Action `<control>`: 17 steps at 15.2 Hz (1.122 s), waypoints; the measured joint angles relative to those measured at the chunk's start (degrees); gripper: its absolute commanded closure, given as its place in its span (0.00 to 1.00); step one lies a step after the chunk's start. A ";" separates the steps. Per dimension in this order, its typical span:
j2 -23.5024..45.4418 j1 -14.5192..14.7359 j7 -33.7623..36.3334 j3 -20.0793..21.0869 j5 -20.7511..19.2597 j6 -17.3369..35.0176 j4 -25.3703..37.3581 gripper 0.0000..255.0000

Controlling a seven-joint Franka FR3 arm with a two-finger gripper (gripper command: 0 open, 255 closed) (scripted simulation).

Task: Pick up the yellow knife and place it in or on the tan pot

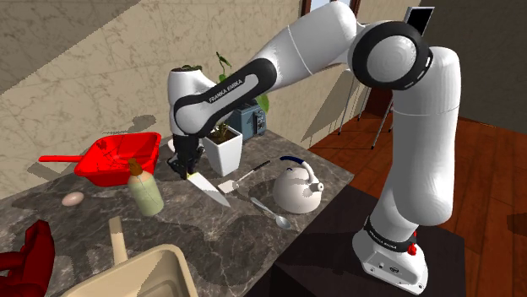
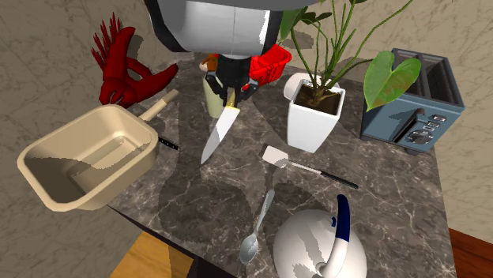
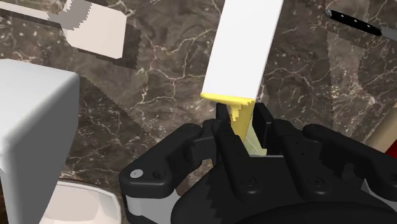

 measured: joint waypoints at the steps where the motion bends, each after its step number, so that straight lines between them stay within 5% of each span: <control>1: -0.19 -0.08 -0.07 0.00 0.04 -0.69 0.50 1.00; 8: -1.91 0.92 1.80 0.55 -0.07 -4.19 2.49 1.00; 17: 1.28 9.34 14.12 2.98 -3.77 -5.50 7.76 1.00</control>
